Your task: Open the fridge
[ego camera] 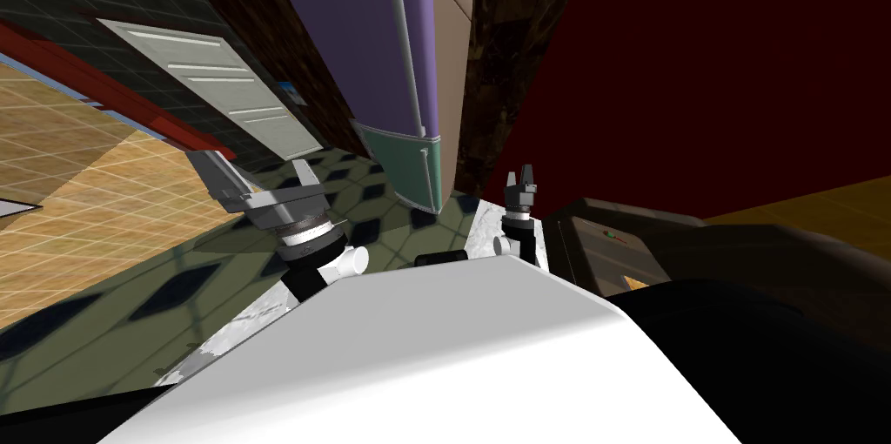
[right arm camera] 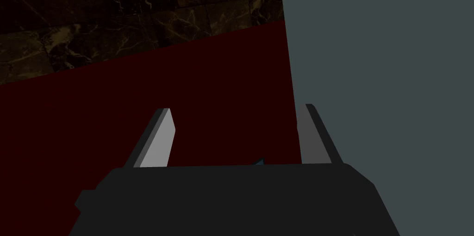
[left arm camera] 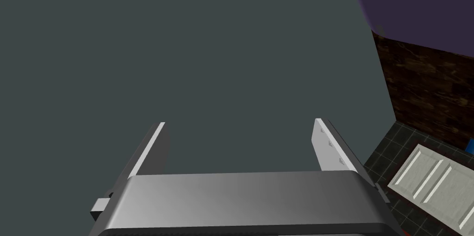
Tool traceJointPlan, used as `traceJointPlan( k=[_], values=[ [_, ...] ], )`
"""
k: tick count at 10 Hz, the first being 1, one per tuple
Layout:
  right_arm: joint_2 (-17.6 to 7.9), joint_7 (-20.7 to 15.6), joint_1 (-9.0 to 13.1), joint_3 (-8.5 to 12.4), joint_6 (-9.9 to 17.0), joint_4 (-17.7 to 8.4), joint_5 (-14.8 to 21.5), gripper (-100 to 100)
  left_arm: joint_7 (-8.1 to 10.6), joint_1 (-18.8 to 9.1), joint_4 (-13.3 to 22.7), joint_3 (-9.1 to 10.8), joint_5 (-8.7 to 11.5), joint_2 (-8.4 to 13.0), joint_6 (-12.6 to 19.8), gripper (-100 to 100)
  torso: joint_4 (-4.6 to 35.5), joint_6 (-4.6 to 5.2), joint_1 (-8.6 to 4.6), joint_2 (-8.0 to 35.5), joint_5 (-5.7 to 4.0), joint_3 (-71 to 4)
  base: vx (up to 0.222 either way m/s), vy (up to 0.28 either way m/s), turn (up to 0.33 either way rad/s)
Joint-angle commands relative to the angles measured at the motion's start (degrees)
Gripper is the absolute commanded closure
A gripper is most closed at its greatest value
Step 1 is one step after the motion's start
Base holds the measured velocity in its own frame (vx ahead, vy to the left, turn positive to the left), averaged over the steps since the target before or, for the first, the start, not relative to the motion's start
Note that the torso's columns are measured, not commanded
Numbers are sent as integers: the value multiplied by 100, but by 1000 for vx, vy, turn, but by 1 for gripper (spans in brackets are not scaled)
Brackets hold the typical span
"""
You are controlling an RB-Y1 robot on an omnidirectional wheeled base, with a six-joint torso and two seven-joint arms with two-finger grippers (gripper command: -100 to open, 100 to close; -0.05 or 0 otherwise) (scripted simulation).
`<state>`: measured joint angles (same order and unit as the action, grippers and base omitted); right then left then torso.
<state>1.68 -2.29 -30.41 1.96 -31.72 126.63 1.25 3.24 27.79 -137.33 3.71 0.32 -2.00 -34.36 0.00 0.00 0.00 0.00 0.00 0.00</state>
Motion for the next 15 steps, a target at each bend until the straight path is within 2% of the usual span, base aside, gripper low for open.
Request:
traceJointPlan(
  k=[1,9,10,11,12,15],
  values=[
    [0,0,0,0,0,0,0,0,0,0,0,0,0,0,0,0,235,0,0,232,0,-467,0,0,0],
    [0,0,0,0,-1,2,0,0,0,0,-2,0,0,0,0,0,3537,0,0,3539,0,-7073,0,0,0],
    [0,0,0,0,-1,2,0,0,0,-54,42,-3,16,287,50,-100,3960,0,0,3962,0,-7919,17,-18,26],
    [0,0,-1,0,0,0,0,0,0,-108,85,-7,32,438,100,-100,4148,0,-4,4151,-1,-8316,30,-40,38],
    [0,0,-1,0,0,-1,0,0,0,-108,85,-7,32,495,100,-100,4203,0,-8,4201,-2,-8430,28,-31,10],
    [1,0,-1,0,0,-1,0,0,0,-363,282,-22,108,1023,339,-100,4226,0,-5,4222,-1,-8460,50,-52,49]
  ],
)
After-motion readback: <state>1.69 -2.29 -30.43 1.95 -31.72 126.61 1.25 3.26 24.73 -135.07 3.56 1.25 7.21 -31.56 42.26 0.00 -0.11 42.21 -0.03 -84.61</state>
